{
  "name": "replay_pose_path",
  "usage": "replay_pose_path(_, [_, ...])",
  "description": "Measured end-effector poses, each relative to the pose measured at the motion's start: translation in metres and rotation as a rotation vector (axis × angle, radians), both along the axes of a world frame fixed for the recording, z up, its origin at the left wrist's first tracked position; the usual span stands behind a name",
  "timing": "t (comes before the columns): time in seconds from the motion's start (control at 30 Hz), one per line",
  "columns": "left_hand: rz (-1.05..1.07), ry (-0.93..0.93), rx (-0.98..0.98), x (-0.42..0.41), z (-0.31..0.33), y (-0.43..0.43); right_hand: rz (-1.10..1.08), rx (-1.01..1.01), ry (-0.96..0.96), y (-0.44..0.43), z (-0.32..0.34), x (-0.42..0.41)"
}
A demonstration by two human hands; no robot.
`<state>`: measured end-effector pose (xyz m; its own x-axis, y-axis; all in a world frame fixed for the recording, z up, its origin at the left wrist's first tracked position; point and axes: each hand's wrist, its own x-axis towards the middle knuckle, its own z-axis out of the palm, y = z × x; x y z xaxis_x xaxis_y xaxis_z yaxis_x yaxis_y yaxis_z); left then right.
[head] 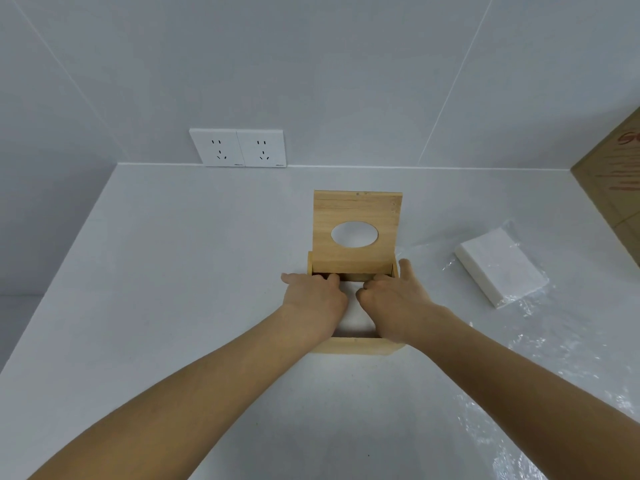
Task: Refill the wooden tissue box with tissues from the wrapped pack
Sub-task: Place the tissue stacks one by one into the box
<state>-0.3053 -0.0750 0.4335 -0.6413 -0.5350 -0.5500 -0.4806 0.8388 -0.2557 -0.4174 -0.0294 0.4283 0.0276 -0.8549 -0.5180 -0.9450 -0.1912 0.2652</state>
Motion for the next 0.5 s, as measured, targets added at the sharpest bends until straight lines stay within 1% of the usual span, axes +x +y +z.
replay_pose_path(0.13, [-0.026, 0.021, 0.004, 0.003, -0.002, -0.004, 0.077, -0.034, 0.0, 0.0, 0.001, 0.0])
replay_pose_path(0.2, [-0.013, 0.085, 0.043, 0.005, -0.002, -0.005, 0.085, -0.051, -0.013, 0.002, 0.002, -0.001])
replay_pose_path(0.3, [0.032, 0.228, 0.162, 0.01, 0.008, -0.009, 0.07, -0.091, -0.037, 0.006, 0.003, -0.007])
replay_pose_path(0.37, [0.036, 0.309, 0.201, 0.014, 0.02, -0.014, 0.021, -0.114, -0.11, 0.007, 0.008, -0.012])
replay_pose_path(0.43, [0.044, 0.375, 0.196, 0.019, 0.035, -0.018, -0.033, -0.137, -0.222, 0.01, 0.017, -0.016])
replay_pose_path(0.5, [0.037, 0.463, 0.086, 0.022, 0.044, -0.02, -0.062, -0.227, -0.323, 0.015, 0.027, -0.018])
